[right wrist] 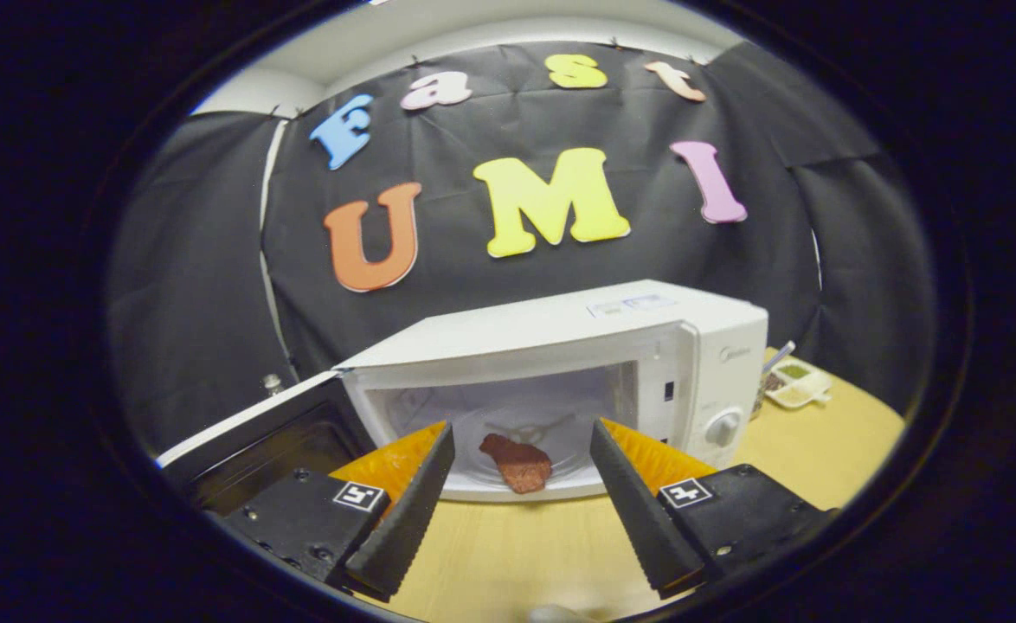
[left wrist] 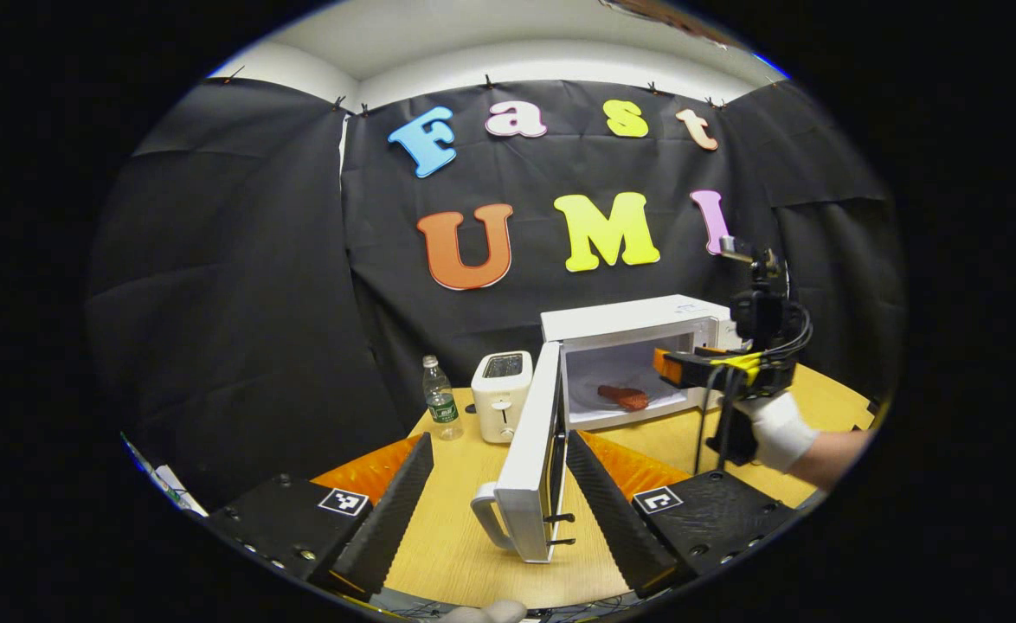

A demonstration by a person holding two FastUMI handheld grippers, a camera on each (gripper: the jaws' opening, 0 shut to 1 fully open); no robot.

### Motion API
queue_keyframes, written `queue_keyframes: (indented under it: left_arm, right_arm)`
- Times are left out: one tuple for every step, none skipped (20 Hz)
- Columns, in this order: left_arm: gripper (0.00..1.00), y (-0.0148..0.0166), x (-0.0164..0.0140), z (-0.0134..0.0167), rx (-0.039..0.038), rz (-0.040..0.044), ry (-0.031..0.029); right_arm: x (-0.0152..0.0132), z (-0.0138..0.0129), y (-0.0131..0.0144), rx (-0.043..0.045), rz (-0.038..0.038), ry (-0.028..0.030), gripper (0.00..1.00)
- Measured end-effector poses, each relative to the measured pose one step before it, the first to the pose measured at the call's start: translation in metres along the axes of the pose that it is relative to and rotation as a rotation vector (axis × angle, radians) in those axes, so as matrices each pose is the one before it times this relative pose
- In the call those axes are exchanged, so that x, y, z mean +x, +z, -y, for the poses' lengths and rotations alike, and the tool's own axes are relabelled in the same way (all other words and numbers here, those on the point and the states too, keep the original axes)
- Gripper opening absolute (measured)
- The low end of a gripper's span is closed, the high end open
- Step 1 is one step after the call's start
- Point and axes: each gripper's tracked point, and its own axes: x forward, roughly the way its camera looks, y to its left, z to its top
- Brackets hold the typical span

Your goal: Open the microwave oven with the left hand, put the food in, and close the microwave oven.

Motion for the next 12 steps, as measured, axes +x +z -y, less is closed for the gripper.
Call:
queue_keyframes:
  left_arm:
    - [0.95,0.00477,-0.00048,-0.00110,0.00045,0.00832,-0.00170]
    - [0.95,0.00414,-0.00163,-0.00205,0.00533,0.00659,0.00970]
    - [0.95,0.00140,-0.00025,-0.00319,-0.00164,0.00041,0.00290]
    - [0.95,0.00392,-0.00193,-0.00419,-0.00483,0.00665,0.00236]
    - [0.95,0.00642,0.00028,-0.00582,-0.00428,0.00918,0.00418]
    - [0.95,0.00450,-0.00115,-0.00432,0.00099,0.01173,0.00123]
    - [0.95,0.00168,-0.00192,-0.00336,0.00005,0.00379,0.00768]
    - [0.95,0.00212,-0.00029,-0.00289,-0.00265,0.00557,0.00179]
    - [0.95,0.00210,-0.00132,-0.00128,-0.00397,0.00954,0.00086]
    - [0.95,0.00102,-0.00060,-0.00092,0.00126,0.00028,-0.00058]
    - [0.95,-0.00167,0.00068,-0.00105,0.00085,0.00052,0.00116]
    - [0.95,-0.00106,-0.00082,0.00102,-0.00159,0.00289,-0.00441]
  right_arm:
    - [-0.02596,-0.00755,0.00403,-0.03631,-0.03547,0.03773,0.89]
    - [-0.02605,-0.00251,0.00119,-0.03909,-0.04037,0.03155,1.00]
    - [-0.02756,0.00277,0.00224,-0.02778,-0.03206,0.01246,1.00]
    - [-0.02740,0.00720,0.00371,-0.02200,-0.01449,-0.00535,1.00]
    - [-0.02677,0.00911,0.00338,-0.01679,-0.01103,-0.00758,0.95]
    - [-0.02152,0.00645,-0.00028,-0.00804,-0.01758,-0.00600,1.00]
    - [-0.02038,0.00474,-0.00059,0.00454,-0.01520,0.00357,0.95]
    - [-0.01987,0.00900,-0.00323,0.01574,-0.02350,-0.01738,1.00]
    - [-0.01874,0.00766,-0.00133,0.02109,-0.00656,-0.01298,1.00]
    - [-0.01788,0.00626,0.00137,0.01020,0.00797,-0.01927,0.95]
    - [-0.01576,0.00655,0.00091,0.00083,0.00314,-0.01970,0.94]
    - [-0.01291,0.00266,-0.00237,-0.00029,0.00495,-0.00986,1.00]
